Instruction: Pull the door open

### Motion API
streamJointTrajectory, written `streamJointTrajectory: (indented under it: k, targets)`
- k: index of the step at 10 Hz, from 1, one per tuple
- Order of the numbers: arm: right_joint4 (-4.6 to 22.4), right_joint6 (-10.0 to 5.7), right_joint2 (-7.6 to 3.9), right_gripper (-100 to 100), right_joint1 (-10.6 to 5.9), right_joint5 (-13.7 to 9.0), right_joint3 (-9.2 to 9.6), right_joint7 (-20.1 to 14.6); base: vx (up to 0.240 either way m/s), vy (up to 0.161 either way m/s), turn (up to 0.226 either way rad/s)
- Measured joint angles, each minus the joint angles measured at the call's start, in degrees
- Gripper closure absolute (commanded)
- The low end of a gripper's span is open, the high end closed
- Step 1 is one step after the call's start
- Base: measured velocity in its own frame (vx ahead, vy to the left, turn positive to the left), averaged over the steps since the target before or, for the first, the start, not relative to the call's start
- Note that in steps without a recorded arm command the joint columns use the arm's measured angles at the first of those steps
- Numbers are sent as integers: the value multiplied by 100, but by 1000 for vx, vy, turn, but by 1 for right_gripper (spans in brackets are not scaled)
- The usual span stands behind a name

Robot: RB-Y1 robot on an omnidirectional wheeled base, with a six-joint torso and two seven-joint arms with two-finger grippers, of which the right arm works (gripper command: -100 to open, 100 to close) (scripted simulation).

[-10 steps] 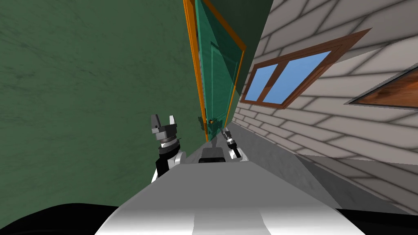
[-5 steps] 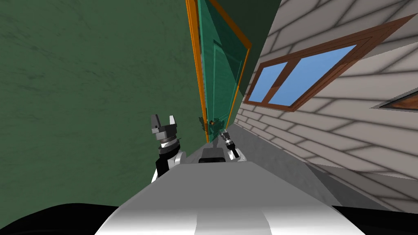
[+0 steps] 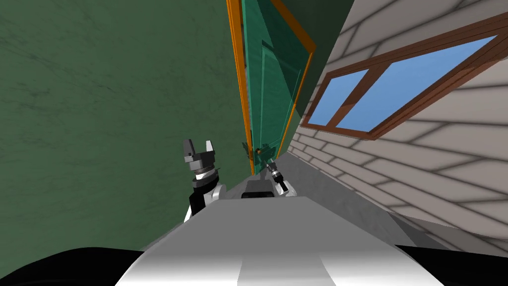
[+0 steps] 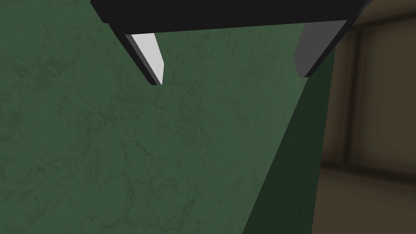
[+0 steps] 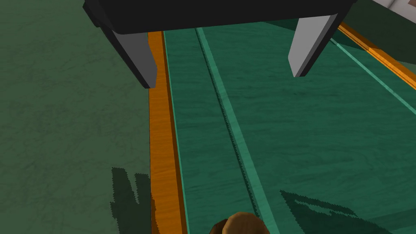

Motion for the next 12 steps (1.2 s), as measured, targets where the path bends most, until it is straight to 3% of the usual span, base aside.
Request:
streamJointTrajectory:
  k: [4,6,8,12]
  targets:
    - [474,-17,93,-100,-141,211,17,402,81,-60,87]
    - [818,-74,146,-100,-287,290,-5,603,66,-55,76]
    - [947,-48,188,-100,-329,378,14,736,84,-54,61]
    - [1480,-147,306,-100,-529,505,-18,1070,89,-60,60]
